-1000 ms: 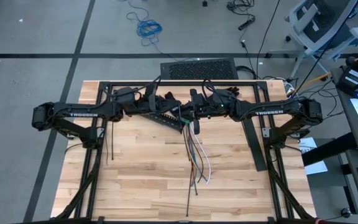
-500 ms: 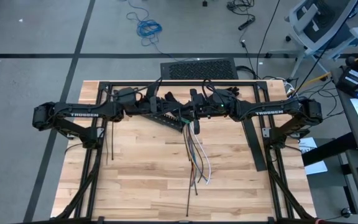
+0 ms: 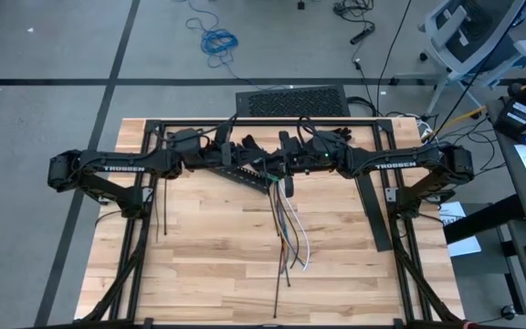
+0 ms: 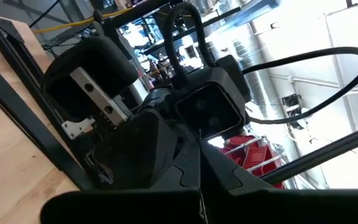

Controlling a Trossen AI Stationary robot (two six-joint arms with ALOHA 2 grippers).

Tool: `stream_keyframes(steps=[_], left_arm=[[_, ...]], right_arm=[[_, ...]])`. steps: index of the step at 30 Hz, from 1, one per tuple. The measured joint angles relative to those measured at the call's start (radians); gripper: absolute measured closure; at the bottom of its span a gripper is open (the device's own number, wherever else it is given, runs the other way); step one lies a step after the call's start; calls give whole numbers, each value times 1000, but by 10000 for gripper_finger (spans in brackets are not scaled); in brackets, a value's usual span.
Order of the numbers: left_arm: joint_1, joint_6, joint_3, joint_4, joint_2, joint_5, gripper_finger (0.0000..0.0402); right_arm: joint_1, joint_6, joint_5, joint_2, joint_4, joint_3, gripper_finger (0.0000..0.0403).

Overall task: Ziptie cables
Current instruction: Insert the black zip tie into the lock head

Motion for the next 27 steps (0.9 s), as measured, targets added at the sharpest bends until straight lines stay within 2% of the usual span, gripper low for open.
stream_keyframes(steps=[15,20,23,27], left_arm=[[5,8,0,7,0,-8,401],[5,14,0,-27,-1,0,402],[5,15,0,-35,-1,2,402],[5,16,0,-35,-1,4,402]], right_arm=[[0,50,27,23,-31,0,403],[-1,62,37,23,12,-1,402],[-1,77,42,23,4,0,391],[-1,78,42,23,3,-1,357]])
